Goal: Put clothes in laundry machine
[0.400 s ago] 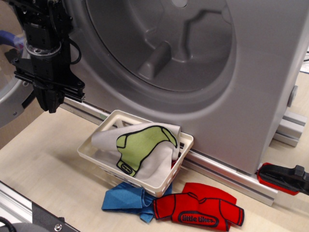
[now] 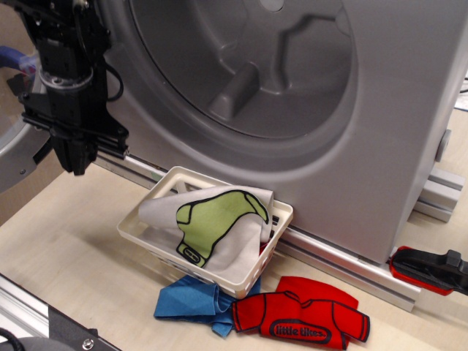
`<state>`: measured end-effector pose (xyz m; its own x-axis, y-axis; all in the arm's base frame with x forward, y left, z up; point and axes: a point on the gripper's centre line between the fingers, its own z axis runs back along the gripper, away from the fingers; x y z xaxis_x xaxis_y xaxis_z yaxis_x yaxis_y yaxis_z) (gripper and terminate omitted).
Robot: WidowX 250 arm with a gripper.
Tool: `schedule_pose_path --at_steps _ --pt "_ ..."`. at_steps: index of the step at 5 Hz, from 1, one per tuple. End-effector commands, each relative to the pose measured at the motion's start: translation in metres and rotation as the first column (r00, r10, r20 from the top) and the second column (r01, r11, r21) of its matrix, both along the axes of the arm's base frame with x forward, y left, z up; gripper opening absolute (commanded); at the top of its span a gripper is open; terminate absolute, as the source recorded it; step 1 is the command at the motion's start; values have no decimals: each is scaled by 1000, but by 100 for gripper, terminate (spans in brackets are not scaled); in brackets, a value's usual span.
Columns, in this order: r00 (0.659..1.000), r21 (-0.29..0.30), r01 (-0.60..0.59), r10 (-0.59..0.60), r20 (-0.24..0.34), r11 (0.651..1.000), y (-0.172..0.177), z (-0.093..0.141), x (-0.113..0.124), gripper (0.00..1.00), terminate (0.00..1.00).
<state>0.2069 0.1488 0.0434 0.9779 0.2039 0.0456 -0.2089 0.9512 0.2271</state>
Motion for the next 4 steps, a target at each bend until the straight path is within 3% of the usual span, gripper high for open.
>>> schedule_pose_path --at_steps 1,2,3,4 --pt "983 -92 181 -182 0 979 -28 11 6 100 0" --pt "917 -139 399 -391 82 906 -53 18 13 100 0" --pt "852 -217 524 -509 125 824 -73 25 23 100 0" --pt "813 -236 581 -568 127 779 -89 15 31 100 0"
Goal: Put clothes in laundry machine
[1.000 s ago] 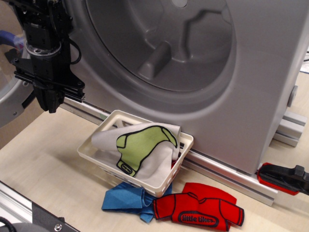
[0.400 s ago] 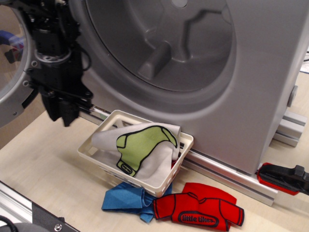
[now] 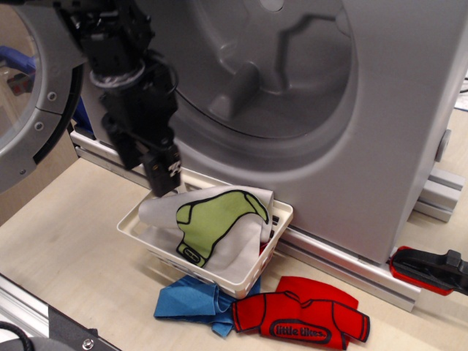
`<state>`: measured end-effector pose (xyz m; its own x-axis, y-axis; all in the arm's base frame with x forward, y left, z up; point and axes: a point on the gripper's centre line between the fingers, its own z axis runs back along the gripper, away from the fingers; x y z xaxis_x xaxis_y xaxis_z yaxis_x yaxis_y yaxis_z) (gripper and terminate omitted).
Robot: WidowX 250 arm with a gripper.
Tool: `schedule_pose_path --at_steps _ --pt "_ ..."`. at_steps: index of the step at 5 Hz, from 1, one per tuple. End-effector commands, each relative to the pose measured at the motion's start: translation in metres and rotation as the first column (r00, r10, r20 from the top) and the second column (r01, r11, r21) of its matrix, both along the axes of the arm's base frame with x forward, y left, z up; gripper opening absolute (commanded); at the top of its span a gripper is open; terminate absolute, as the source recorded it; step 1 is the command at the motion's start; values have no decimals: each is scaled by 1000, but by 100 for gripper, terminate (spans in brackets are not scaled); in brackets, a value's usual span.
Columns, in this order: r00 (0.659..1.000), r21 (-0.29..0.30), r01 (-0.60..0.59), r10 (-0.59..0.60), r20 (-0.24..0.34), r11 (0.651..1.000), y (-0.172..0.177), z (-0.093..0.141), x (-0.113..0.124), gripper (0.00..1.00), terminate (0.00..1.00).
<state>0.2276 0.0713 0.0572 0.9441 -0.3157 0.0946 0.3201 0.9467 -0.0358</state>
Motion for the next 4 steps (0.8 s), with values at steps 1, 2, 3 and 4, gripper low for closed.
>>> schedule_pose_path --at_steps 1,2,3,4 --pt "999 -26 -8 9 40 1000 -17 -13 18 100 0" --pt "999 4 0 0 43 1000 -18 -28 20 100 0" --pt "999 41 -18 17 31 999 -21 -48 22 100 0" --pt "1000 38 -25 24 20 999 -25 -58 18 100 0"
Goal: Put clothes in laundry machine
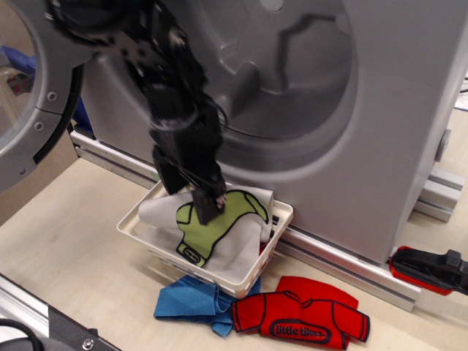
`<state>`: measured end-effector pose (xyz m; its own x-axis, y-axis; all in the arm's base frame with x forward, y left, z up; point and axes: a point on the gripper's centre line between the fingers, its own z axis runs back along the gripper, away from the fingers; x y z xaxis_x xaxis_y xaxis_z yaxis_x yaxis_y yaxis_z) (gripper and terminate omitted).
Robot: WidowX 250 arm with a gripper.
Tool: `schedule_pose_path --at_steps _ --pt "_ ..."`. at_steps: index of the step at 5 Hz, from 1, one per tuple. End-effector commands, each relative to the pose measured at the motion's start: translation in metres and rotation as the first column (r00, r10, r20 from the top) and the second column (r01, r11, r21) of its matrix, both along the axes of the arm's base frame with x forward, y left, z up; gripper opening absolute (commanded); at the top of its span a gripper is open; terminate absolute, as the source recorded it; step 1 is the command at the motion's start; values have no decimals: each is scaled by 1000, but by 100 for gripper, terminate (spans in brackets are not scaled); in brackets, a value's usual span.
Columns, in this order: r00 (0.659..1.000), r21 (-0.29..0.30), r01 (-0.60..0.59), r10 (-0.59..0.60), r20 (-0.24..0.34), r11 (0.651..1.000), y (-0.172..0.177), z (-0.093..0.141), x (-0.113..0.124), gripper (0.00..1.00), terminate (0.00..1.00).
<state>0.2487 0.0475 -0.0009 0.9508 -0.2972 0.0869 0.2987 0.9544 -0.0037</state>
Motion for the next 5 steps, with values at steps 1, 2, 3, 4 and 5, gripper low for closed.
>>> schedule_pose_path --at_steps 1,2,3,4,5 --pt "999 -19 -46 45 -12 999 -6 -13 -4 100 0" --pt "999 -7 -32 32 -15 999 -11 -18 -7 100 0" --pt "998 42 -61 60 4 997 -18 -20 -14 0 0" --pt "993 53 -103 100 57 993 -16 -7 -16 0 0" --pt "963 -21 -188 188 194 982 -11 23 -16 0 0"
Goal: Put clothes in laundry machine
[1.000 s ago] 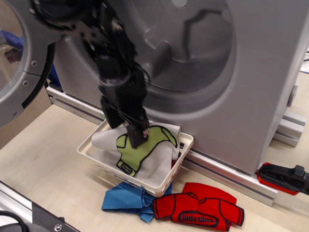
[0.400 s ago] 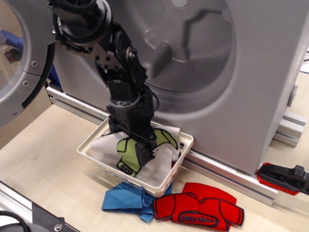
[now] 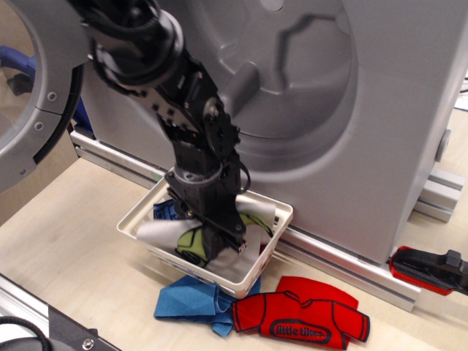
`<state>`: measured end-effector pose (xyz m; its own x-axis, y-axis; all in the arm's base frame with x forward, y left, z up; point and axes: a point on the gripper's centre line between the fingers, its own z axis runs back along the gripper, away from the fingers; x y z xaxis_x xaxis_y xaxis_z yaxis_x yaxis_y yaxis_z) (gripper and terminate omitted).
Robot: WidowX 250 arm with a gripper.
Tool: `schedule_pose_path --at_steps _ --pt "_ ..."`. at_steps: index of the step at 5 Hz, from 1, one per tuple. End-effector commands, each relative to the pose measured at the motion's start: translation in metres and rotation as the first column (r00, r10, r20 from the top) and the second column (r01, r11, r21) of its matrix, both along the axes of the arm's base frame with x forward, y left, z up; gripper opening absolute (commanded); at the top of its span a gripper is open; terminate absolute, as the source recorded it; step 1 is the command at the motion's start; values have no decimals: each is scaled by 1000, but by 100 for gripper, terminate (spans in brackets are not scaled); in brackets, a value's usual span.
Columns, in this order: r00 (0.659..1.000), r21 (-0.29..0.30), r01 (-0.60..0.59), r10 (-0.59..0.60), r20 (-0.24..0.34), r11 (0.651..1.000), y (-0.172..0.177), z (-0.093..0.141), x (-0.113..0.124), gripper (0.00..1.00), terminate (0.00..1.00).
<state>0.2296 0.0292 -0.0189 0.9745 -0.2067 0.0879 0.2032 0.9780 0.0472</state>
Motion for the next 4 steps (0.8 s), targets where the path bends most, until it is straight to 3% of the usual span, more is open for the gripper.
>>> schedule_pose_path --at_steps 1,3,4 --pt "943 -107 -130 156 293 986 12 73 8 0 0" --pt "872 -212 -156 236 430 965 20 130 18 0 0" --pt "846 -268 -162 274 457 950 20 152 36 0 0"
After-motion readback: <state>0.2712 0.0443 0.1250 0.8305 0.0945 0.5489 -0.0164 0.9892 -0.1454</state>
